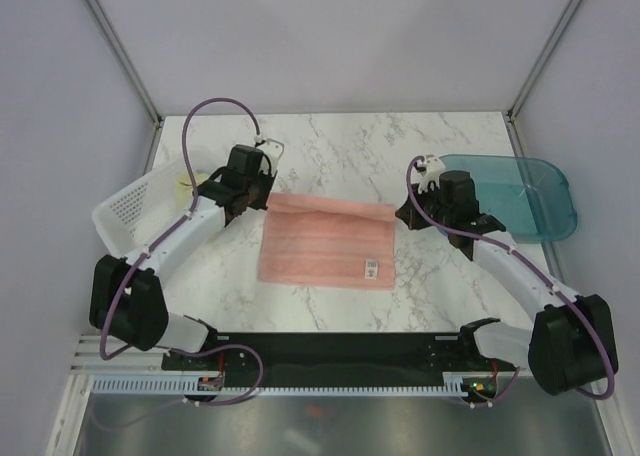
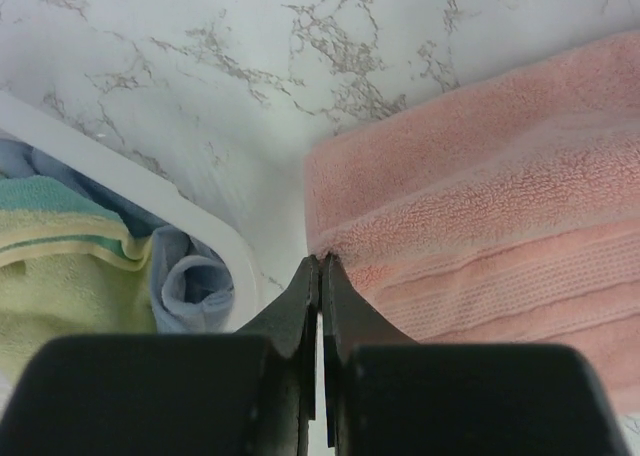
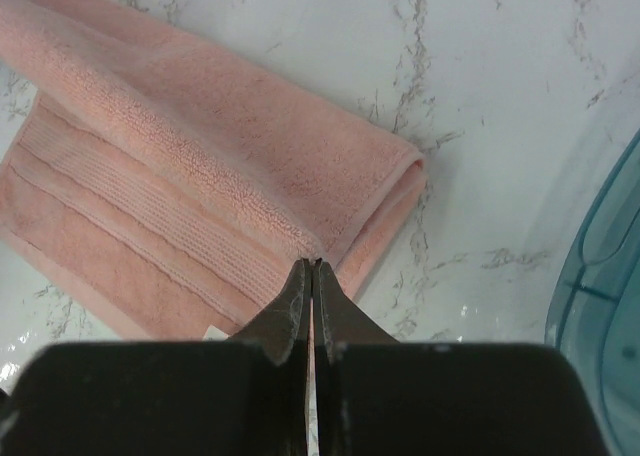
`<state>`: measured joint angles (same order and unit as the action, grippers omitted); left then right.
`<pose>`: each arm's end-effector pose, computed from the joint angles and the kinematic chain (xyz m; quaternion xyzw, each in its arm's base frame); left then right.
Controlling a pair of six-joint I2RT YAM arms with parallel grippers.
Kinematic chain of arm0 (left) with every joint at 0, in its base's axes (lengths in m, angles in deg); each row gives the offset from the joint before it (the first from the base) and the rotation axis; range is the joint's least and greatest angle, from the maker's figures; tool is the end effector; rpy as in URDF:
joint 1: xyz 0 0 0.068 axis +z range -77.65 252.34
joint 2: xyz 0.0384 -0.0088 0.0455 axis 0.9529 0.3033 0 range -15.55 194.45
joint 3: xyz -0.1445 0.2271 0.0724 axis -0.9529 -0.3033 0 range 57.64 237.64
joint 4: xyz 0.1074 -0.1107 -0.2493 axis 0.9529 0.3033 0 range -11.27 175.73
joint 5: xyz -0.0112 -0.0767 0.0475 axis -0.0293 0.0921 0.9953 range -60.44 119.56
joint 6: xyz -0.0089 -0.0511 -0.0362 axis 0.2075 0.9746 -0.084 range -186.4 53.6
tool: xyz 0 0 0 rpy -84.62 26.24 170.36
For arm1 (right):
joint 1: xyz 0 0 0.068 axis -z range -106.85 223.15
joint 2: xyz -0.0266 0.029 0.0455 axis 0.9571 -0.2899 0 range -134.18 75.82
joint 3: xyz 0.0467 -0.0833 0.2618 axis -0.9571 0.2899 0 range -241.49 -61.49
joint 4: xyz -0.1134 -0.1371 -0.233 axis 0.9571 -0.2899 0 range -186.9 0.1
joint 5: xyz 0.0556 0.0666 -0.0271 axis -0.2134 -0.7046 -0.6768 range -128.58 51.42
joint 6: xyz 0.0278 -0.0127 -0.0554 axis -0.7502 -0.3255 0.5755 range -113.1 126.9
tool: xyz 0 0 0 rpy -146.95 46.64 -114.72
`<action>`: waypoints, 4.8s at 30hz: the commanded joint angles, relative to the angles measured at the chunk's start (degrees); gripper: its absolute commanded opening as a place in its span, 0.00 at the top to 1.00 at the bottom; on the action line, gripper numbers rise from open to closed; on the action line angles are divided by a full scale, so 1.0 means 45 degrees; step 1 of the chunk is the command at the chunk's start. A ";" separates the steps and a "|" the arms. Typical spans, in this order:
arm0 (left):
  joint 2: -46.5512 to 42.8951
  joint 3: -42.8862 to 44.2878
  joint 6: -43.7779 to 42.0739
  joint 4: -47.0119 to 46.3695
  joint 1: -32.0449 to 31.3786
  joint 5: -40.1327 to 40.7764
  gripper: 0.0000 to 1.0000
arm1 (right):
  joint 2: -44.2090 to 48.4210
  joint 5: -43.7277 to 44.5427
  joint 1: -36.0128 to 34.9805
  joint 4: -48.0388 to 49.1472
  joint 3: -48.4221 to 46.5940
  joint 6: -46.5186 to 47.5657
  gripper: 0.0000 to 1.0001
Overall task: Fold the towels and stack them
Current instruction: Fold the towel
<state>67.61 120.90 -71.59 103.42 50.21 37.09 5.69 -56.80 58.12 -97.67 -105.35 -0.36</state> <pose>0.3333 -0.1288 0.2577 0.1928 0.9005 0.0031 0.3899 0.2898 0.0935 0.2306 -0.1331 0.8649 0.2267 0.4275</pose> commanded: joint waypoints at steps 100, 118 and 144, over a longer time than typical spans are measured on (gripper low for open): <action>0.0856 -0.3726 1.0196 0.1254 -0.2133 -0.0011 0.47 | -0.0956 0.5318 -0.1037 0.2039 0.3087 -0.6785 0.59; -0.1856 -0.3158 0.9707 0.2876 -0.2153 -0.0321 0.39 | 0.2204 0.2097 -0.0684 -0.2843 0.3240 -0.8715 0.56; -0.1858 -0.5133 1.0782 0.0510 -0.2074 -0.0814 0.58 | 0.3435 0.2798 -0.0723 -0.2551 0.5175 -1.0671 0.59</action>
<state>59.67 98.50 -25.45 107.57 40.75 32.45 20.20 -46.05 54.93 -110.21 -82.46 -47.88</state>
